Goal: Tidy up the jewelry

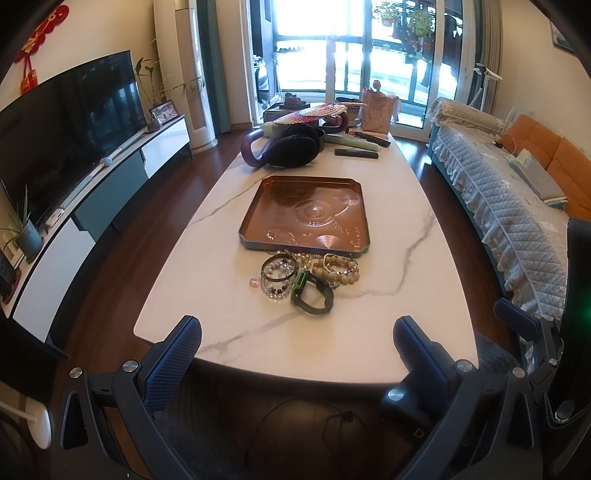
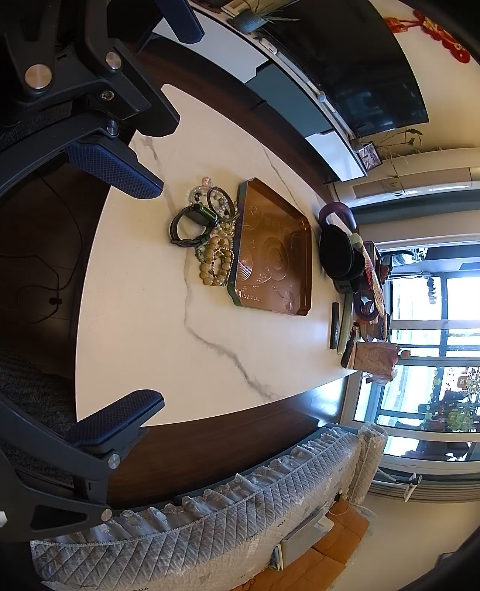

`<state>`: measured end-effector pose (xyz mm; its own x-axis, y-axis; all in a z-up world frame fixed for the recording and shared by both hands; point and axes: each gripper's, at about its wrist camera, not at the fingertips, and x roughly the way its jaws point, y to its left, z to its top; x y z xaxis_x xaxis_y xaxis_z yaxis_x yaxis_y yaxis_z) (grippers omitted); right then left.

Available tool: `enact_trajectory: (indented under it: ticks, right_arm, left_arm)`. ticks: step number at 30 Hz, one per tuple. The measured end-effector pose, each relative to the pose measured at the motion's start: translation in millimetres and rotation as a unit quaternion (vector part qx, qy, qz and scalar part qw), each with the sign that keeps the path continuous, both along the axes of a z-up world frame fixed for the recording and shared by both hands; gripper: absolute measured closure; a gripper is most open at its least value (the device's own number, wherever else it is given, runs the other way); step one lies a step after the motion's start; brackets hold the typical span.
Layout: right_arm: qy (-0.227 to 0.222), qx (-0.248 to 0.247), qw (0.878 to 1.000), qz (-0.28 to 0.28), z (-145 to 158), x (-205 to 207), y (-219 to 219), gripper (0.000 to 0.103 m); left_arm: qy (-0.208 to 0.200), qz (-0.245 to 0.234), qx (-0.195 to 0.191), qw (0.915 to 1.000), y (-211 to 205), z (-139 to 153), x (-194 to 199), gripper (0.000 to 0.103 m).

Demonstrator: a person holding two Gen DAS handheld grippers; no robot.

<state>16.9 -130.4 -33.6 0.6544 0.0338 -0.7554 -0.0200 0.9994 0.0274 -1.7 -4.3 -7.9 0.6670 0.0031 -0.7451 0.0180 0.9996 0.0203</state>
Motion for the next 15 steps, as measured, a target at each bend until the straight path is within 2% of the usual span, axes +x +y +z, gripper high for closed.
enact_trajectory:
  ticks: [15]
  right_arm:
    - [-0.002, -0.002, 1.0, 0.001, -1.3, 0.2, -0.7, 0.0]
  left_arm:
    - [0.002, -0.002, 0.001, 1.0, -1.3, -2.3, -1.3, 0.0]
